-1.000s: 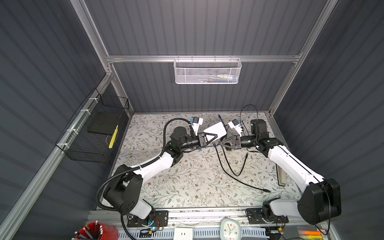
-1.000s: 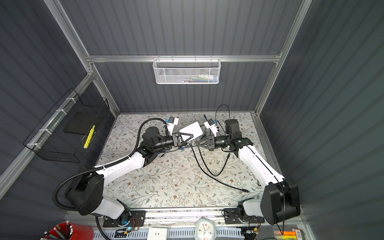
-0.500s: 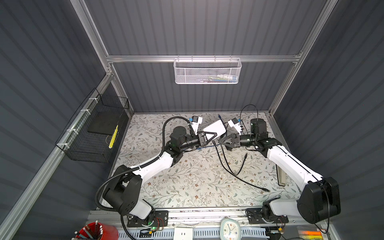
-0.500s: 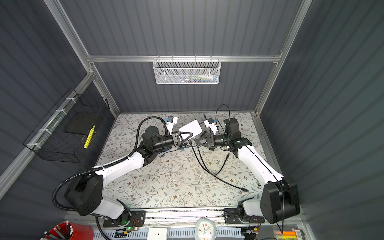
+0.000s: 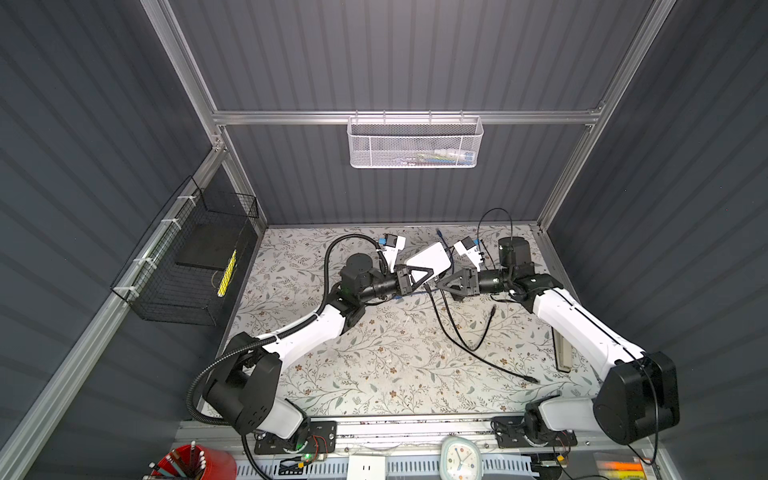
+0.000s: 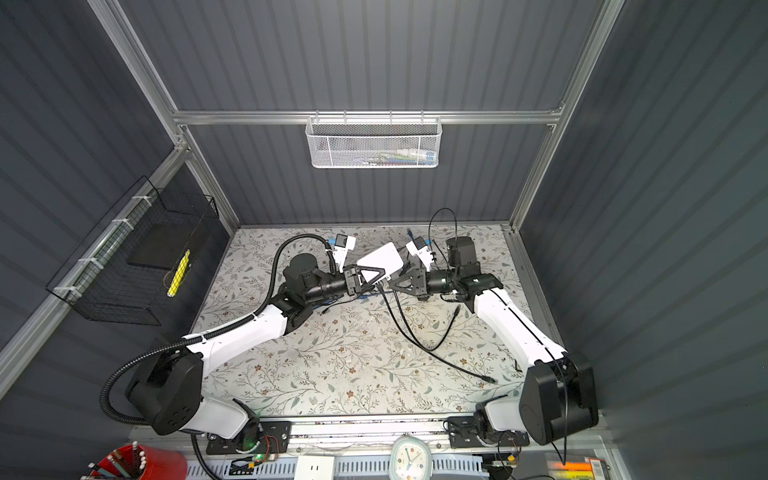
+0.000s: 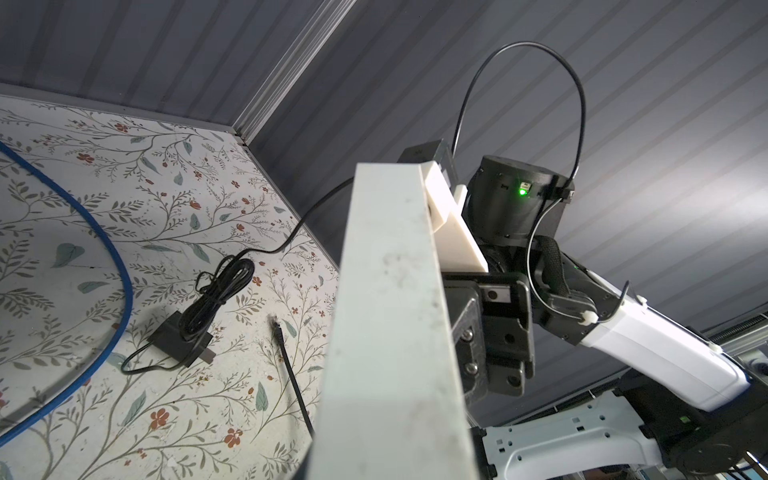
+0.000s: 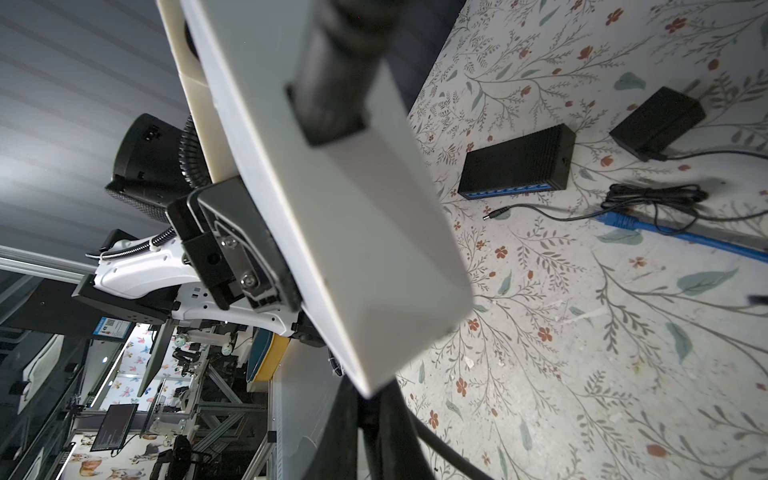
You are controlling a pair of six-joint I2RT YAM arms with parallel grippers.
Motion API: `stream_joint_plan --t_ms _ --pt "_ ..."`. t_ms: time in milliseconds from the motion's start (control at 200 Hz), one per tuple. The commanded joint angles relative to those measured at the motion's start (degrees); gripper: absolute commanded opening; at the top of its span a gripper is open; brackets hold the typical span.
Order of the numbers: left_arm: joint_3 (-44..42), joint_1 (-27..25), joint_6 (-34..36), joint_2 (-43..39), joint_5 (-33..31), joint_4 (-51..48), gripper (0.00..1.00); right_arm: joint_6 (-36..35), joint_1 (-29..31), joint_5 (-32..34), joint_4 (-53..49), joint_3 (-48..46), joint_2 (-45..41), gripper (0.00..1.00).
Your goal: Insert the plug into the switch port
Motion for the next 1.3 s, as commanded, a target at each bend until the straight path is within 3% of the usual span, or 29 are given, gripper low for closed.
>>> stream_joint_plan --t_ms 0,380,510,745,1060,1205,1291 --pt "-5.1 -6.5 -1.1 1.8 19.4 -11.2 0.00 -0.1 -0.8 3.5 20.9 7.7 -0.5 0.00" --pt "-5.6 -6.6 -1.6 1.5 20.2 -12.3 0.00 -1.5 -0.8 2.7 21.1 8.1 -0.2 0.00" --pt "-5.6 -4.5 -1.6 0.8 15.8 -16.1 0.00 -4.5 -0.8 2.4 14.7 9.7 1.5 0.00" --pt "-3.9 4.1 -3.2 0.1 6.6 -23.5 0.00 -10.8 -0.7 1.8 6.7 6.5 1.9 0.17" --pt "3.1 5.9 -3.2 6.1 4.5 -25.5 0.00 -21.0 -0.7 6.2 -6.8 0.2 -1.1 0.33" --pt "5.2 5.8 -2.9 7.4 2.5 -26.5 0.00 -19.1 -1.6 11.1 -6.0 -3.3 -3.6 0.34" --pt "6.3 5.8 -3.9 8.6 1.8 -25.4 0.00 -14.6 -3.2 16.1 -4.4 -4.7 -5.3 0.39"
